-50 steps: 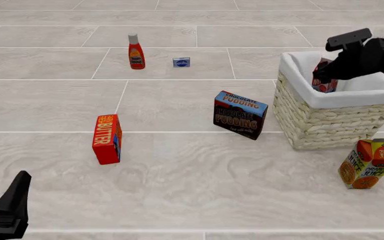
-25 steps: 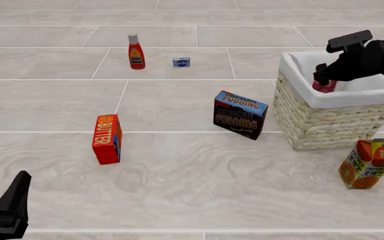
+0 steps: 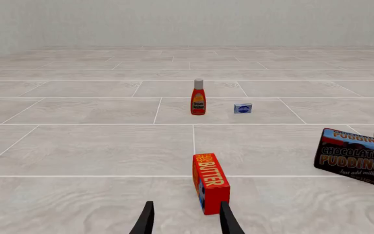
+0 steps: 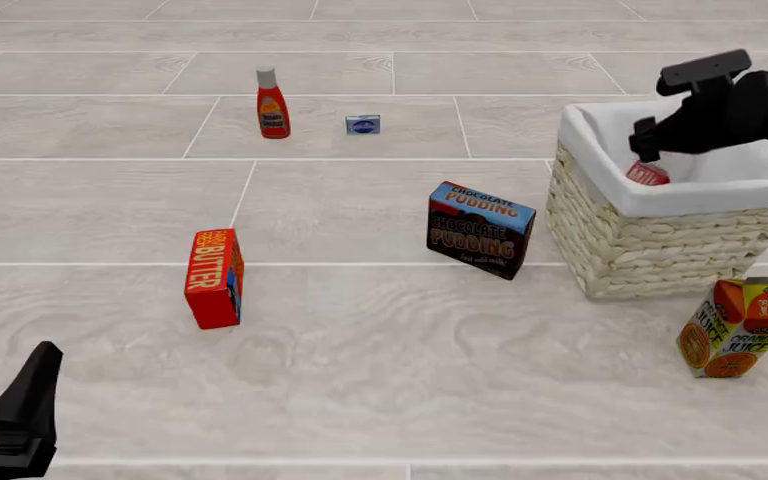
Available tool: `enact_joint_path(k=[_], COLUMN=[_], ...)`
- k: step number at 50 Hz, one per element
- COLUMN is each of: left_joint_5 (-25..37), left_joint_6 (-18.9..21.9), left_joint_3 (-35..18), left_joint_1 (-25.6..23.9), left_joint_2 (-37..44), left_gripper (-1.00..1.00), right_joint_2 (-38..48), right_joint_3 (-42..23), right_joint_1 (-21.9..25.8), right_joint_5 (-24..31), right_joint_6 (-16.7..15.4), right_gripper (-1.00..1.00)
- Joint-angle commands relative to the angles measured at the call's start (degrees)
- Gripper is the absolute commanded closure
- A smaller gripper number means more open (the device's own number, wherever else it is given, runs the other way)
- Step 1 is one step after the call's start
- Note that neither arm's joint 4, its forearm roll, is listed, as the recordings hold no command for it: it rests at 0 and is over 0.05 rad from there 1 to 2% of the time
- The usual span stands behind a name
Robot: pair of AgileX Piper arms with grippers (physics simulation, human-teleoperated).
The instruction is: Pick the milk and place it in the basket.
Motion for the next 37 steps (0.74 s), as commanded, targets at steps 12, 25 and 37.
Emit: enact_joint_path(k=[12, 25, 37], left_joint_5=[0.00, 0.00, 0.00], left_joint_6=[0.00, 0.01, 0.00], left_joint_3=[0.00, 0.00, 0.00], left_joint_1=[0.00, -0.01, 0.01], left_joint_2=[0.00, 0.00, -0.02], left_gripper=[-1.00, -1.00, -1.00], right_joint_2=[-4.27, -7.78, -11.25], right_joint_3=[-0.71, -0.06, 1.40], right_joint_1=[2.45, 3.57, 3.41], right_joint_5=[1.09, 1.04, 0.64], right_joint_6=[2.83, 3.31, 3.78], right_gripper=[-1.00, -1.00, -1.00])
